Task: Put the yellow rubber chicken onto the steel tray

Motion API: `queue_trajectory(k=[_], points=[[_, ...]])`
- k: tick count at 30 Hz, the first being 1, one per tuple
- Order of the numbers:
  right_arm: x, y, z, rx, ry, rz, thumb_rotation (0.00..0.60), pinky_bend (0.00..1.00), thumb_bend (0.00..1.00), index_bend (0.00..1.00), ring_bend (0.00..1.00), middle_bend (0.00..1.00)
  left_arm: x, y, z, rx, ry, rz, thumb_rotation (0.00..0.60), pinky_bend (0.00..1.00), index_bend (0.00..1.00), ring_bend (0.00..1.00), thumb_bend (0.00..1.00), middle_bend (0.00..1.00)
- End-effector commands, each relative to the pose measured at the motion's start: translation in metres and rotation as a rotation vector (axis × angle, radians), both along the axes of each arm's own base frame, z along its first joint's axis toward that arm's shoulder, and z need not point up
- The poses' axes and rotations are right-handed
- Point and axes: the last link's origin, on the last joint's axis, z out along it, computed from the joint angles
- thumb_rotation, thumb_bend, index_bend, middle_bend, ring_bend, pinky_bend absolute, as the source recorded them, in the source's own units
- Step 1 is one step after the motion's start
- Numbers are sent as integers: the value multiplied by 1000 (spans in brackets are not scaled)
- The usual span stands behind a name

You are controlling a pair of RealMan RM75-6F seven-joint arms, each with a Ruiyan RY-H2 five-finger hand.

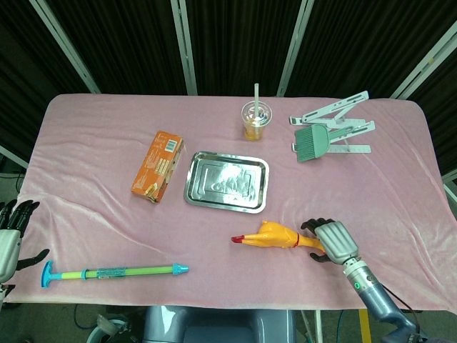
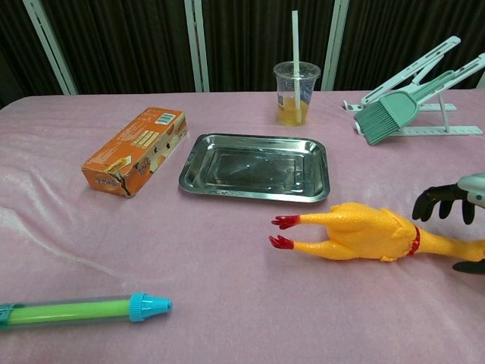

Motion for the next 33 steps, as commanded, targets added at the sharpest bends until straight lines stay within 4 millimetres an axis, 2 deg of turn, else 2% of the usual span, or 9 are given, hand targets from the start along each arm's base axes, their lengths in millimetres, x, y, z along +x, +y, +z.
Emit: queue_trajectory(k=[1,7,10,15,24,29,33], points=[[2,-4,-4,9,3,-2,600,431,208,333,348,333,-1,1,-1,-3,-4,3,600,0,120,33,25,110],[3,-11,-14,26,-1,-11,600,480,216,410,397,380,-7,1,-2,-5,-8,17,600,0,120,33,24,110],[2,-13,-17,34,-2,-20,600,514,262,477,435,427,-9,1,-2,-6,-9,25,600,0,120,33,24,110],[-1,-13,-20,47,-11,-34,600,628,339,597,532,522,-13,-1,-2,-3,-15,31,600,0,120,33,24,110],[-3,-11,-11,49,-36,-21,600,748,388,726,638,616,-13,-1,-2,0,-20,23,600,0,120,33,24,110],[4,-9,-4,79,-107,-25,600,824,391,828,716,691,-7,0,-4,-23,-40,-1,600,0,120,33,24,111],[11,-11,6,104,-170,-24,600,854,392,862,747,718,1,4,-4,-39,-51,-32,600,0,124,37,25,122]])
